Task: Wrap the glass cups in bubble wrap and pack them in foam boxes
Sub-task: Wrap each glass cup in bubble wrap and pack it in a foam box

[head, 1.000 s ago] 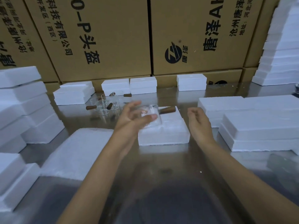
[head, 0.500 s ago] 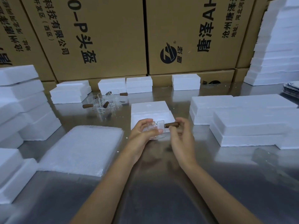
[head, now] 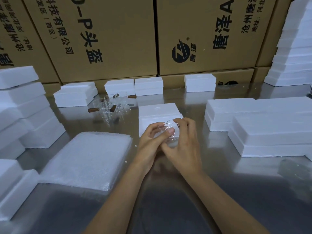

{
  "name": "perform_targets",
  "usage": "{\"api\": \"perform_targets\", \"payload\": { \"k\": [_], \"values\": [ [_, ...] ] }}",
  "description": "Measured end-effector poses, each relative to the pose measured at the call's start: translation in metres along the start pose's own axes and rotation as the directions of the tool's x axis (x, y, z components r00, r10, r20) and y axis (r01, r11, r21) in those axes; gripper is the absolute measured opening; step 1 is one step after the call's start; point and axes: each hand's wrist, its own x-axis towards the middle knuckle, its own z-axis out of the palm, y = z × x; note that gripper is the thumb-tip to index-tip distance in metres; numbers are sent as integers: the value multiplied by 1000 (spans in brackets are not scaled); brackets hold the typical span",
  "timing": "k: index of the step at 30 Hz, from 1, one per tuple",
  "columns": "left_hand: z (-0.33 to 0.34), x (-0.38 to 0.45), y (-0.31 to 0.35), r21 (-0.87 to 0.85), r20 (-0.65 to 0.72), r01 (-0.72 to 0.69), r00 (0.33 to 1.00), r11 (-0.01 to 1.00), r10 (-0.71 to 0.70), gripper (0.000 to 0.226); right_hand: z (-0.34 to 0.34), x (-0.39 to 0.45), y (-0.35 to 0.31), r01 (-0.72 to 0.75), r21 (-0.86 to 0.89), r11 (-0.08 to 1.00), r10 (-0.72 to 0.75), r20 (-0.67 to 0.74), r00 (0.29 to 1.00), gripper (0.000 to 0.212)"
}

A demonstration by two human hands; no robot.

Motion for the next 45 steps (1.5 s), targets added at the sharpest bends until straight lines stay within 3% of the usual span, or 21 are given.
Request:
{"api": "perform_targets", "payload": {
  "k": [3, 9, 15, 18, 21, 23, 25, 28, 31, 35, 37, 41, 43, 45],
  "values": [
    [-3, -4, 6, -49, 66, 60, 996, 997, -57, 64, -4, 2, 0, -27, 86, 996, 28, -16, 999, 58],
    [1, -13, 10, -123, 155, 159, 978, 979, -139, 50, -11, 6, -7, -55, 166, 984, 62, -35, 997, 56],
    [4, -16, 16, -145, 62, -7, 998, 989, 16, 53, -12, 3, -16, -87, 260, 962, 96, -21, 995, 57],
    [4, -16, 15, -78, 20, -55, 998, 995, 57, 47, -12, 3, -23, -178, 363, 915, 190, 3, 982, 54],
    [5, -14, 18, -13, 5, -67, 998, 998, 67, 22, -17, 8, -25, -353, 555, 753, 361, 99, 927, 54],
    [4, -13, 18, 29, -12, -90, 996, 996, 91, 18, -22, 11, -26, -477, 648, 594, 460, 212, 862, 52],
    [3, -14, 16, 166, -44, -174, 982, 971, 184, 28, -26, 13, -27, -568, 701, 431, 510, 330, 795, 52],
    [4, -20, 15, 485, -2, -310, 935, 818, 356, 63, -29, 14, -27, -641, 734, 223, 516, 469, 717, 47],
    [4, -19, 12, 629, 114, -428, 877, 649, 467, 75, -30, 15, -27, -662, 735, 147, 489, 527, 695, 27],
    [-1, -17, 12, 682, 135, -449, 853, 578, 503, 64, -31, 15, -29, -655, 731, 193, 429, 538, 726, 28],
    [-4, -15, 12, 694, 121, -468, 825, 547, 552, 60, -31, 15, -31, -631, 702, 330, 467, 460, 755, 41],
    [-5, -14, 12, 750, 71, -419, 821, 512, 567, 68, -25, 8, -35, -461, 481, 746, 389, 248, 888, 68],
    [-6, -15, 10, 798, 108, -423, 802, 430, 588, 71, -21, 6, -33, -374, 411, 832, 322, 192, 927, 76],
    [-7, -16, 9, 836, 157, -441, 762, 326, 628, 73, -19, 5, -31, -341, 407, 847, 302, 160, 940, 78]
  ]
}}
